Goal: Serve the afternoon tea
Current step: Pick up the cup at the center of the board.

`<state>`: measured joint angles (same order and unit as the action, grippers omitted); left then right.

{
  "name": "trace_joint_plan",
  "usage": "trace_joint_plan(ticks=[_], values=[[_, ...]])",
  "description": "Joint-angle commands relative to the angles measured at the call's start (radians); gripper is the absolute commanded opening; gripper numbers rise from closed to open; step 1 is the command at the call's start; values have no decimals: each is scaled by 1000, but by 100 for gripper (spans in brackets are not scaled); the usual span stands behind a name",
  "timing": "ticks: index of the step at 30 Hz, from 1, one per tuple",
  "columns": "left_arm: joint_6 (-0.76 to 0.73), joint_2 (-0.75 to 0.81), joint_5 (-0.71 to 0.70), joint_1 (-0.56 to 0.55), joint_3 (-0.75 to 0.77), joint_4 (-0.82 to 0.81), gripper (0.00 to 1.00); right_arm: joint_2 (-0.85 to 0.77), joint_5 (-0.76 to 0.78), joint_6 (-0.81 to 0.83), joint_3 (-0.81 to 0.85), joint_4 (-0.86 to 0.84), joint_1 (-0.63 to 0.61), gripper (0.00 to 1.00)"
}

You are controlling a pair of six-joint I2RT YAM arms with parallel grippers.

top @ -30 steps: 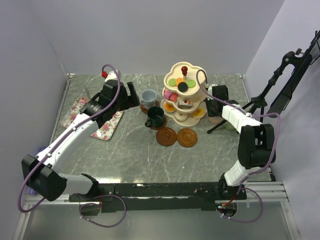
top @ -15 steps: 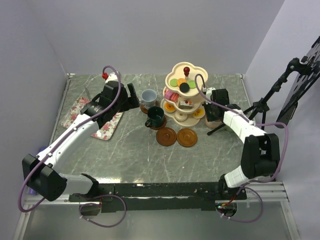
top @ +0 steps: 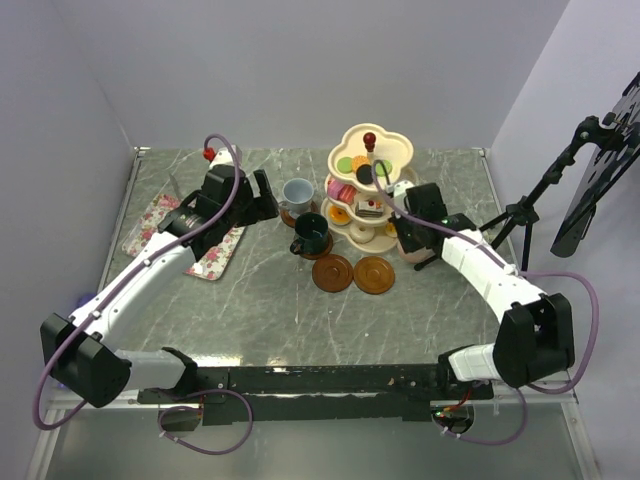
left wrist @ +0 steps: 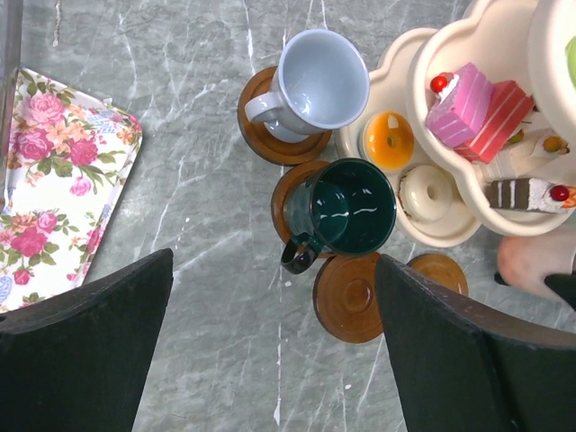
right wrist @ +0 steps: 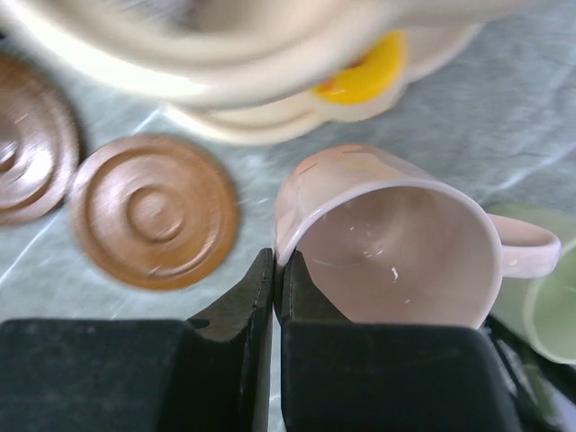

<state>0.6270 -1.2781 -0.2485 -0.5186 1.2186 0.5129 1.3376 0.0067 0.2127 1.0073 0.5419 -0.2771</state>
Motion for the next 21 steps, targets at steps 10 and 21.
trace_joint_plan(ticks=[10, 21], values=[[-23, 85, 17, 5, -48, -5, 97, -126, 41, -136, -2, 147, -253, 0], [51, 155, -58, 80, -80, 110, 97, -60, 10, -205, 51, 113, -611, 0]])
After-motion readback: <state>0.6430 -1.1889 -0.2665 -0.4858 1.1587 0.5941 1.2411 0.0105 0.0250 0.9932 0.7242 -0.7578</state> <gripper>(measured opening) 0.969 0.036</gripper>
